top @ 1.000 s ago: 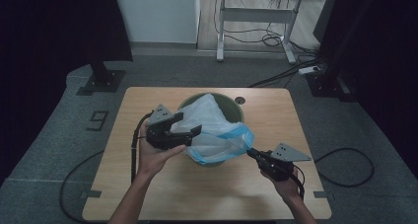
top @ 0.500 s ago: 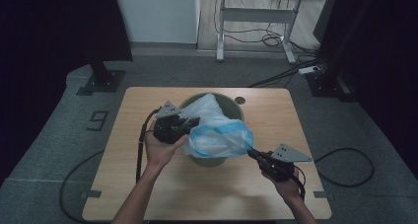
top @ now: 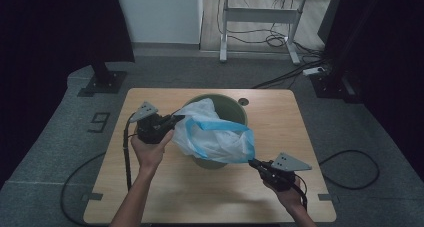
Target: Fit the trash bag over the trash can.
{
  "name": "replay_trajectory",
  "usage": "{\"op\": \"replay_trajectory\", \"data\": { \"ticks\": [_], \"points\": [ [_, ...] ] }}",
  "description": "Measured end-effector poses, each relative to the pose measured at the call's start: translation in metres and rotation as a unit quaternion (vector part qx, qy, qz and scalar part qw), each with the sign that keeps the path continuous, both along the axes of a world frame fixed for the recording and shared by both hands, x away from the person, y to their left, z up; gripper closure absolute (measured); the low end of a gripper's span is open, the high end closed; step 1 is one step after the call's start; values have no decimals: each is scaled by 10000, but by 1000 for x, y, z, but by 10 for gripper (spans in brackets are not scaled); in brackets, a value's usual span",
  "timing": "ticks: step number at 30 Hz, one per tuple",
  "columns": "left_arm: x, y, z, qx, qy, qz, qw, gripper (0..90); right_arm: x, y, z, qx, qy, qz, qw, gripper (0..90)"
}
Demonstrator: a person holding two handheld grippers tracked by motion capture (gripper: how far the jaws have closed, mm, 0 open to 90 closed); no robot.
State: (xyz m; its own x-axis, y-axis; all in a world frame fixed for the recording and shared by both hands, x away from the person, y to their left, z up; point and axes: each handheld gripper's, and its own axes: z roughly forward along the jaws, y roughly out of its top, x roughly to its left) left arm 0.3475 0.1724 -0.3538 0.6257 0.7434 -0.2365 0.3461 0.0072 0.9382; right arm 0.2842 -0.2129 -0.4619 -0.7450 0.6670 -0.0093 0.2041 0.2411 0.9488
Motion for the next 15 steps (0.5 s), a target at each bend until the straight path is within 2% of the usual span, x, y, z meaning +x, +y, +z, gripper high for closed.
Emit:
{"op": "replay_trajectory", "data": {
  "ticks": [6, 10, 12, 13, 15],
  "points": [
    [2, 15, -8, -243, 107, 114, 9996, 896, -4, 6, -17, -56, 174, 97, 9998, 887],
    [2, 19, -11, -289, 145, 107, 9994, 896, -3, 5, -26, -85, 275, 109, 9995, 881],
    [0, 19, -11, -323, 147, 70, 9993, 896, -4, 2, -27, -143, 296, 156, 9993, 814],
    [-1, 19, -11, -341, 140, 57, 9993, 896, -4, 0, -27, -127, 317, 187, 9992, 743],
    [-2, 19, -10, -340, 119, 22, 9993, 896, -6, -10, -22, -42, 277, 78, 9996, 678]
  ]
}}
